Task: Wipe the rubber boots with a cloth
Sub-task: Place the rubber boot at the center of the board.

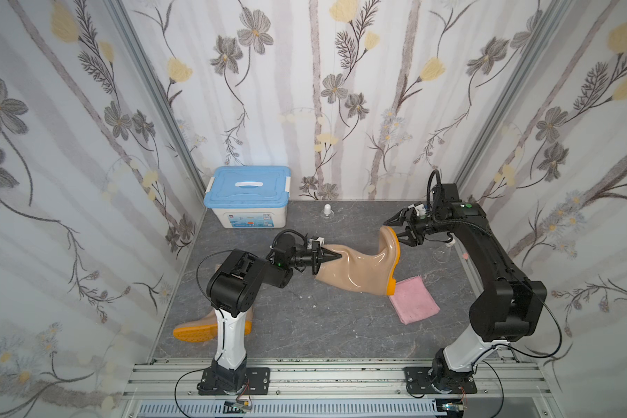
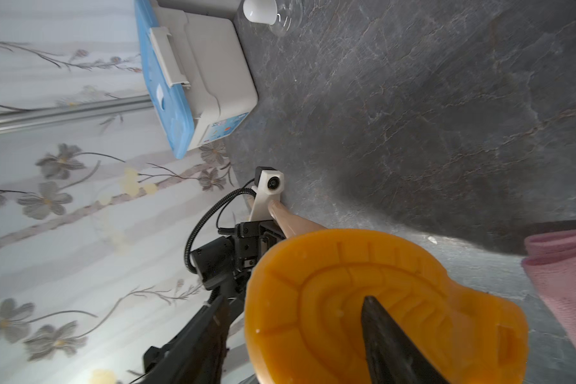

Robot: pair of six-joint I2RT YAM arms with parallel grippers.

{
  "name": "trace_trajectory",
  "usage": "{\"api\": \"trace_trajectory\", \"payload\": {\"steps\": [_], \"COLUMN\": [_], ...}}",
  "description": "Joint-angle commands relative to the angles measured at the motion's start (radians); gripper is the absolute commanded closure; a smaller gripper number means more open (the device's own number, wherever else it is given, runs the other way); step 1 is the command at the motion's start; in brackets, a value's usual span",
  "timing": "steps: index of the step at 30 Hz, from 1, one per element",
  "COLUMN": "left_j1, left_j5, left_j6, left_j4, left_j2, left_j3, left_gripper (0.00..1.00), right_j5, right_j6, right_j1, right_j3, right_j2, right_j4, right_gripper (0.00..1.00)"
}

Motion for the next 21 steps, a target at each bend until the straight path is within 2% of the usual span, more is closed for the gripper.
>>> {"api": "trace_trajectory", "payload": {"steps": [1,4,8,10,11,12,13,15,16,19,21], "left_j1": [0.007,0.015,0.021,0.024,0.023,0.023,0.023,0.015,0.017,0.044,0.038], "left_j5": [-0.009,-0.003,-0.003,-0.001,-0.003,-0.019,-0.073,-0.266,-0.328,-0.456,-0.585], "left_j6": [-0.055,-0.018,0.164,0.364,0.483,0.680,0.926,1.282,1.365,1.438,1.496], "left_j4": [0.077,0.042,-0.203,-0.481,-0.634,-0.913,-1.265,-1.744,-1.852,-1.932,-2.006], "left_j2": [0.013,0.024,-0.015,-0.066,-0.098,-0.138,-0.174,-0.198,-0.203,-0.236,-0.239], "left_j3": [-0.037,-0.080,-0.093,-0.059,-0.029,0.027,0.118,0.301,0.356,0.396,0.434], "left_gripper": [1.00,1.00,1.00,1.00,0.97,0.89,0.82,0.70,0.69,0.63,0.57], "right_j5": [0.329,0.482,0.501,0.510,0.519,0.543,0.568,0.583,0.582,0.582,0.587], "right_j6": [-0.168,-0.203,-0.192,-0.183,-0.180,-0.177,-0.170,-0.166,-0.167,-0.179,-0.194], "right_j1": [0.082,0.148,0.164,0.166,0.167,0.169,0.171,0.175,0.177,0.190,0.194], "right_j3": [-0.015,-0.079,-0.158,-0.158,-0.154,-0.142,-0.122,-0.070,-0.027,0.096,0.164], "right_j2": [-0.018,-0.023,0.005,0.041,0.055,0.076,0.101,0.156,0.190,0.288,0.336], "right_j4": [-0.100,-0.079,0.017,0.071,0.097,0.122,0.135,0.152,0.146,0.098,0.050], "right_gripper": [0.34,0.31,0.31,0.30,0.30,0.31,0.31,0.33,0.33,0.33,0.33]}}
